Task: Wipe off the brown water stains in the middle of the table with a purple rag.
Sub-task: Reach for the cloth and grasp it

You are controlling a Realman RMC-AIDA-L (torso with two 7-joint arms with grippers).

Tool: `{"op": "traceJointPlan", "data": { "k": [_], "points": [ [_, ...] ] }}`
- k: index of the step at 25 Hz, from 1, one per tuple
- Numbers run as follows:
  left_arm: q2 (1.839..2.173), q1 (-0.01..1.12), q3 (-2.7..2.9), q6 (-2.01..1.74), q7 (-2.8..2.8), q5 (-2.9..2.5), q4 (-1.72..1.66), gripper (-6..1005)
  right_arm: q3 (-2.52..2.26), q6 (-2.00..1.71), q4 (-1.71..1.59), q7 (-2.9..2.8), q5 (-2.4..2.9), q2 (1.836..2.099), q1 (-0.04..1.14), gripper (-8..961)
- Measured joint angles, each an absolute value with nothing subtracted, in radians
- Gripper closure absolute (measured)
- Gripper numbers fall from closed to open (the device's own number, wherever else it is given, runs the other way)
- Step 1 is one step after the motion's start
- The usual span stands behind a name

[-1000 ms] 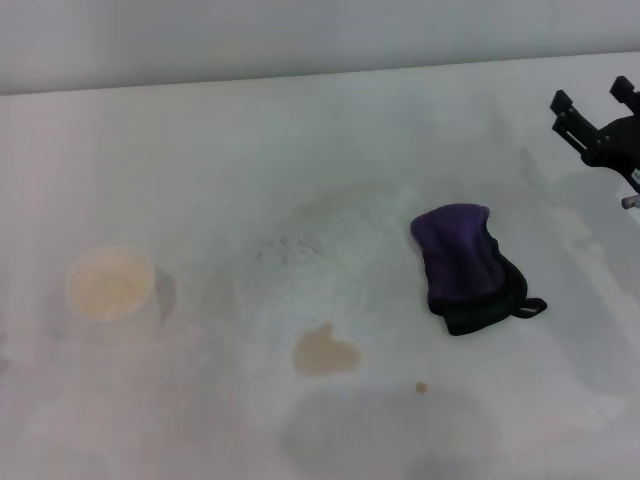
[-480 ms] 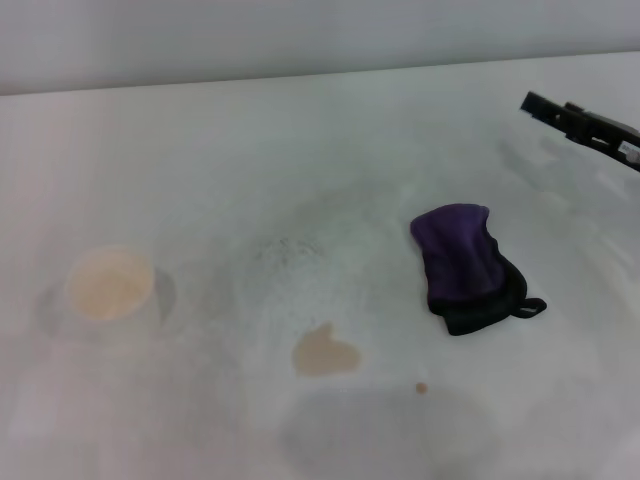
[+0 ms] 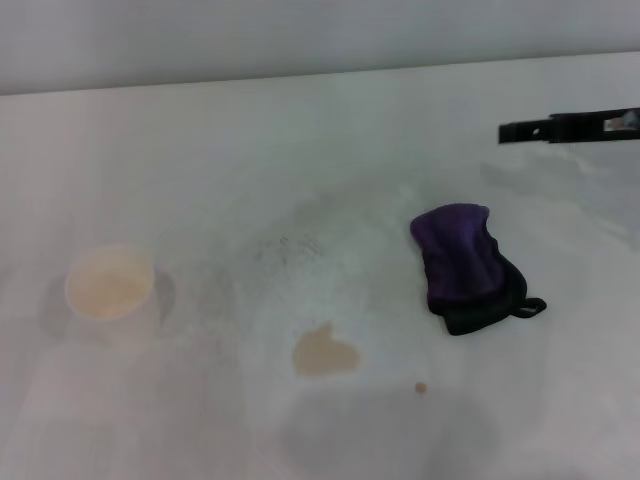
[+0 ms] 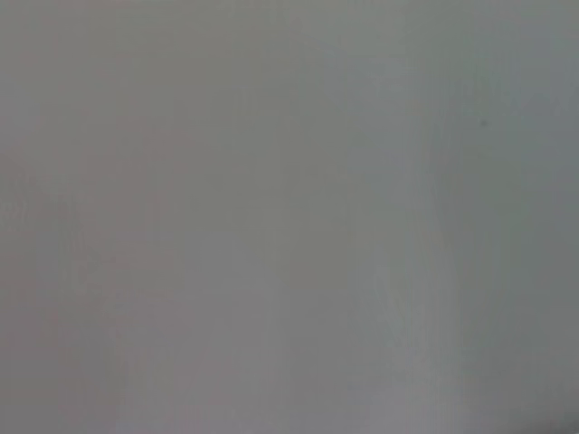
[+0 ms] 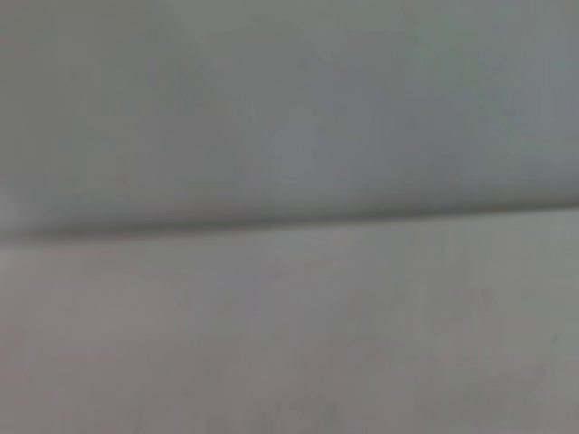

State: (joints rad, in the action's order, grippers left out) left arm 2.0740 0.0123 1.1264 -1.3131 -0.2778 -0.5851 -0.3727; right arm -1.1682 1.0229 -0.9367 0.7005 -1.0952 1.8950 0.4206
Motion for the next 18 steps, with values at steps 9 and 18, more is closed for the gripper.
{"op": "traceJointPlan", "data": {
  "k": [9,18],
  "points": [
    [2.076,0.025,1.126,-1.317,-0.269,-0.584,-0.37,108,-1.2,1.379,-1.271,0.432,-0.614,2.014,0.504,123],
    [2.077,0.022,1.126,-1.35,-0.262,-0.583,-0.37,109,-1.42,1.471,-1.286,0.268,-0.525,2.013,0.591,149]
  ]
}}
